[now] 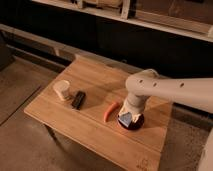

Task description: Place the white sponge in the ceramic bowl

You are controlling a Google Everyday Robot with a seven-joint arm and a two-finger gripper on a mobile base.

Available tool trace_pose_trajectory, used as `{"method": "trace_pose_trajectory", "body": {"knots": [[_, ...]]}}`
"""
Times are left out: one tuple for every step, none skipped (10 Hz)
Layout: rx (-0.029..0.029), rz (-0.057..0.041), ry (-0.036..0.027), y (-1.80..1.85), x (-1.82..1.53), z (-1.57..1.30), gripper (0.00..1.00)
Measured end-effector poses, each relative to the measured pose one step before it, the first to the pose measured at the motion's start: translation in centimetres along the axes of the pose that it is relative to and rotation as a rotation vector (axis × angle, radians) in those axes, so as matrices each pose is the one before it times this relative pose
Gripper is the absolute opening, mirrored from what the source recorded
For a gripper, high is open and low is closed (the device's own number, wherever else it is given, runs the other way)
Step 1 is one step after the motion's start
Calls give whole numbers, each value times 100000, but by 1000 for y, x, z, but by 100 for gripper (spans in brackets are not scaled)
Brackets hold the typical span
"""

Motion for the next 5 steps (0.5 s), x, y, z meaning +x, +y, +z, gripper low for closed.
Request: {"method": "trace_pose_trajectory", "body": {"knots": [[-116, 130, 112, -93, 39, 85, 31], [-30, 52, 45, -55, 36, 38, 40], [-21, -61, -173, -15, 18, -92, 51], [33, -167, -562, 40, -26, -226, 63], [245, -123, -714, 30, -33, -329, 70]]}}
